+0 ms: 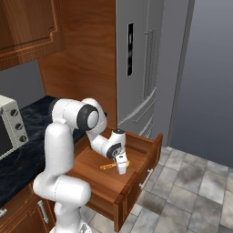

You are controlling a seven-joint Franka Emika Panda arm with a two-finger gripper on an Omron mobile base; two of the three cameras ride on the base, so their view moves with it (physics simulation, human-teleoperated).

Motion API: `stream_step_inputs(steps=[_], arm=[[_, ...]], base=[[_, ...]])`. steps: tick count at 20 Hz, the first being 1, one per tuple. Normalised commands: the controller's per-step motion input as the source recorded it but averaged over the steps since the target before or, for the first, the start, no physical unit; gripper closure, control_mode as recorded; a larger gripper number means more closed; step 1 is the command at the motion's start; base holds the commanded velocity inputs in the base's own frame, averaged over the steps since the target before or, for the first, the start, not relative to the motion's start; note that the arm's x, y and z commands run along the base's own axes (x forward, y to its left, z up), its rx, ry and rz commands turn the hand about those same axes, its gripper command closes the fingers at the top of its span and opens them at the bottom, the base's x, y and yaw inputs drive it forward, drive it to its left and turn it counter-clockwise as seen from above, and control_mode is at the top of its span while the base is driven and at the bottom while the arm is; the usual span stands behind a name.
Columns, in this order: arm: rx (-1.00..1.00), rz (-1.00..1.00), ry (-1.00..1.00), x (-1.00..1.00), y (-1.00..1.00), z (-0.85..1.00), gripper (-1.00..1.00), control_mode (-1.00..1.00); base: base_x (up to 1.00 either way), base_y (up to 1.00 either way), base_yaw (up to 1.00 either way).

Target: Organize the utensils by type. Pick up the wooden spoons from the counter and place them in the open cabinet. Then pick up the metallic utensils from the counter and place them in the open drawer.

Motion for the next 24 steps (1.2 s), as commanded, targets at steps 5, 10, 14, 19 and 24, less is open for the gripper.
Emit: stream_step_inputs(steps=[5,10,14,19,24], arm=[[0.00,0.00,0.00,0.11,-0.01,-0.40,1.00,-1.00],[0.00,0.00,0.00,0.19,0.00,-0.37,1.00,-1.00],[0.00,0.00,0.01,0.13,0.00,-0.31,1.00,-1.00],[0.00,0.00,0.05,0.05,0.00,-0.28,-1.00,-1.00],[0.00,0.00,0.04,0.06,-0.05,-0.05,-1.00,-1.00]], base=[[0.00,0.00,0.00],[0.00,0.00,0.00],[0.00,0.00,0.00],[0.00,0.00,0.00],[0.00,0.00,0.00]])
